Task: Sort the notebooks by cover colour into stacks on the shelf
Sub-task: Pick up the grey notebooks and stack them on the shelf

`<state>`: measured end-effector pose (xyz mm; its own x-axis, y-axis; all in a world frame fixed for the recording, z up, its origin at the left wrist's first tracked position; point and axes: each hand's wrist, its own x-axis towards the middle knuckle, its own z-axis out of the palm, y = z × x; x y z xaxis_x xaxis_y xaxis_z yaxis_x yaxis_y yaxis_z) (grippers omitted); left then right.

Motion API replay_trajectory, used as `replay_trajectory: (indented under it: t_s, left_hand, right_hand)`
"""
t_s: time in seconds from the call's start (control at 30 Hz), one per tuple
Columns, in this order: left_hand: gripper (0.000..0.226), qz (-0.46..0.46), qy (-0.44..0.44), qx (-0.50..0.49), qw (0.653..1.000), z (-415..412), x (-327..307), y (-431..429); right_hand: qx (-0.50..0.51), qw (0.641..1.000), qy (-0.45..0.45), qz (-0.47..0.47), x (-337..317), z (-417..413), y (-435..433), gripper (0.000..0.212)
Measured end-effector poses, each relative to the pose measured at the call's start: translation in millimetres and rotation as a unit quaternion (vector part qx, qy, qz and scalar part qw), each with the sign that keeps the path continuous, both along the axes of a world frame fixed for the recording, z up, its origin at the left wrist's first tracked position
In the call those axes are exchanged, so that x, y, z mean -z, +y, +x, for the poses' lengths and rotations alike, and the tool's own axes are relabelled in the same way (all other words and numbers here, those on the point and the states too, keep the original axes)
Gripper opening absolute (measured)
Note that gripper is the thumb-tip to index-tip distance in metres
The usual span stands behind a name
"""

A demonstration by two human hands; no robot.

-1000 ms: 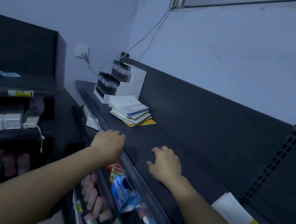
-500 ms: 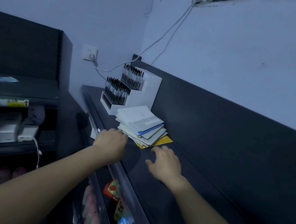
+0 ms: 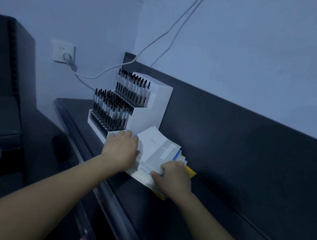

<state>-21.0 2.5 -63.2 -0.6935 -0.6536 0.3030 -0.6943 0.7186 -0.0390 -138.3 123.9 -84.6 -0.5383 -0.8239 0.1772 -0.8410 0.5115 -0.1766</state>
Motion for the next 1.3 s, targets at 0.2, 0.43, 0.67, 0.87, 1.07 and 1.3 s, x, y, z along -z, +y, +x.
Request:
replay_trajectory:
  t_s: [0.2, 0.43, 0.67, 0.87, 1.07, 1.3]
  left_hand:
    - [0.048, 0.073, 0.042, 0.009, 0.996, -29, 4, -35]
    - [0.042, 0.181, 0.106, -0.034, 0.977, -35, 4, -52]
    - [0.028, 0.276, 0.209, -0.041, 0.937, -28, -7, -61]
    - [0.023, 0.333, 0.321, -0.016, 0.886, -25, -14, -43]
    - [0.018, 0.386, 0.410, 0.004, 0.826, -23, -19, 3]
    - [0.015, 0.382, 0.444, 0.016, 0.810, -28, -12, 76]
  right_hand:
    - [-0.020, 0.996, -0.086, -0.008, -13, 6, -16, 0.052]
    - [-0.049, 0.979, -0.189, -0.066, -10, -9, -20, 0.073]
    - [-0.024, 0.937, -0.323, -0.133, -6, -12, -22, 0.059]
    - [0.026, 0.901, -0.388, -0.192, -9, -11, -22, 0.028]
    - [0.068, 0.846, -0.441, -0.290, -20, -6, 1, 0.021]
    - [0.089, 0.794, -0.450, -0.398, -26, 0, 71, 0.017]
